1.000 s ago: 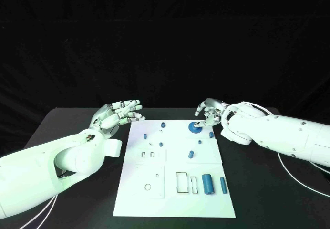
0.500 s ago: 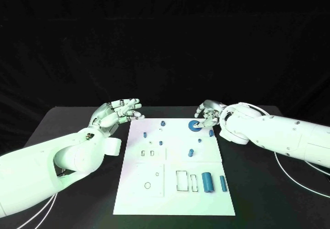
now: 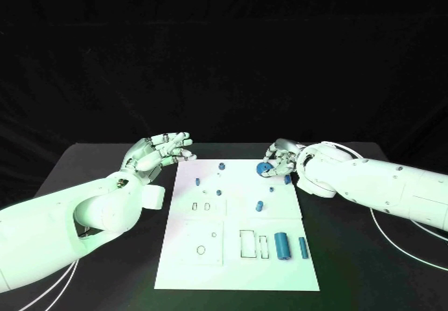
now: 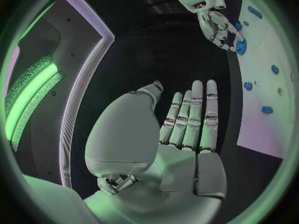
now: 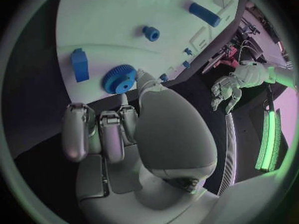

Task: Assemble the parts on the task board

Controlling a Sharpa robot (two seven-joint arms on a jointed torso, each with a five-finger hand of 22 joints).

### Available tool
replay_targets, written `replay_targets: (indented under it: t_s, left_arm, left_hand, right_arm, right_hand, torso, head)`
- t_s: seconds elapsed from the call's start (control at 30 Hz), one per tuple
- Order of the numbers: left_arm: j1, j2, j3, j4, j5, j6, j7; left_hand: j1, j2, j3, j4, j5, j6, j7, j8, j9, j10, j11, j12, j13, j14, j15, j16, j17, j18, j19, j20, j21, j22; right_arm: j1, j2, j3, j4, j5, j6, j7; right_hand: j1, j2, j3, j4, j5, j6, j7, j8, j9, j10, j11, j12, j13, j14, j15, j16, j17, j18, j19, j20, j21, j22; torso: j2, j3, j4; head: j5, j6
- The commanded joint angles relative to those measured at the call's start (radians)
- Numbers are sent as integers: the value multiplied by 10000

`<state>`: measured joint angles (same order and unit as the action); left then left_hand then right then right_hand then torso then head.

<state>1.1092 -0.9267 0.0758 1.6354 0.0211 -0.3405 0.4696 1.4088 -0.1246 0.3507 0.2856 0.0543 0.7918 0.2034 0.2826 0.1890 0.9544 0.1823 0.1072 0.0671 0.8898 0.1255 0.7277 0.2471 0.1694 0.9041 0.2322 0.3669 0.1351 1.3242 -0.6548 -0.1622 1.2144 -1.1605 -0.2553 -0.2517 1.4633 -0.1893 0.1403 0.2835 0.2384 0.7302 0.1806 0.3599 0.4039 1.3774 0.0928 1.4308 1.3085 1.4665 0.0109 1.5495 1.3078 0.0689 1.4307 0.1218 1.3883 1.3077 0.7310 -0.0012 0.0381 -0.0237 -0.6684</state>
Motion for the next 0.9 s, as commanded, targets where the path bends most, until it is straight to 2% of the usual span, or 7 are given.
replay_targets:
  t_s: [0.03,0.57,0.63,0.67,0.77,0.83,0.9]
  left_arm:
    - [10,12,9,12,30,186,38]
    - [11,12,7,-2,30,201,11]
    - [11,11,7,-2,30,204,10]
    - [11,10,6,-2,30,207,8]
    - [11,9,6,-3,30,209,3]
    - [11,10,6,-4,30,210,2]
    - [11,11,6,-5,30,212,0]
  left_hand:
    - [-46,27,26,-10,-27,-44,449,-51,16,-19,82,-36,2,18,50,-41,13,129,-30,40,-4,-16]
    - [-38,31,34,-26,-26,-56,451,-55,23,-19,85,-65,3,5,54,-58,32,130,-39,44,-8,-25]
    - [-38,31,34,-26,-26,-56,451,-55,23,-19,85,-65,3,5,54,-58,32,130,-39,44,-8,-25]
    - [-38,31,34,-26,-26,-56,451,-55,23,-19,85,-65,3,5,54,-58,32,130,-39,44,-8,-25]
    - [-38,31,34,-26,-26,-56,451,-55,23,-19,85,-65,3,5,54,-58,32,130,-39,44,-8,-25]
    - [-38,31,34,-26,-26,-56,451,-55,23,-19,85,-65,3,5,54,-58,32,130,-39,44,-8,-25]
    - [-38,31,34,-26,-26,-56,451,-55,23,-19,85,-65,3,5,54,-58,32,130,-39,44,-8,-25]
  right_arm:
    - [-23,20,-7,-47,46,269,-17]
    - [-30,97,-19,-271,74,184,-16]
    - [-31,101,-21,-277,64,151,0]
    - [-31,103,-22,-270,24,106,19]
    - [-31,104,-25,-244,-127,17,39]
    - [-31,106,-27,-232,-216,-8,44]
    - [-31,109,-29,-210,-338,-38,47]
  right_hand:
    - [22,126,60,-3,44,3,-26,56,-12,71,3,37,26,926,78,43,2092,-129,19,9,52,385]
    - [200,291,377,-87,89,112,-32,102,-45,72,-8,53,91,925,71,49,2100,-131,21,7,67,426]
    - [327,333,620,-155,-127,202,-34,122,-73,91,-14,66,141,927,65,54,2113,-135,28,2,82,457]
    - [435,374,923,-216,-384,311,-41,133,-109,110,-23,73,181,927,57,55,2113,-137,30,-4,90,479]
    - [637,354,1692,-443,-510,724,-116,215,-176,212,-91,130,333,931,1,64,2137,-142,41,-48,114,536]
    - [741,381,2051,-587,-946,870,-146,265,-190,281,-130,176,424,934,-31,68,2149,-146,54,-83,135,572]
    - [776,319,2633,-863,-1109,1104,-210,360,-209,387,-179,247,567,942,-75,79,2187,-153,65,-120,155,615]
  torso:
    - [8,-6,-6]
    - [1,-1,-4]
    - [2,0,-11]
    - [5,1,-16]
    - [5,-1,-14]
    - [4,-1,-11]
    - [4,-2,-2]
  head:
    - [4,5]
    - [22,-4]
    - [18,-2]
    - [18,3]
    - [15,-2]
    - [11,-5]
    - [-6,-11]
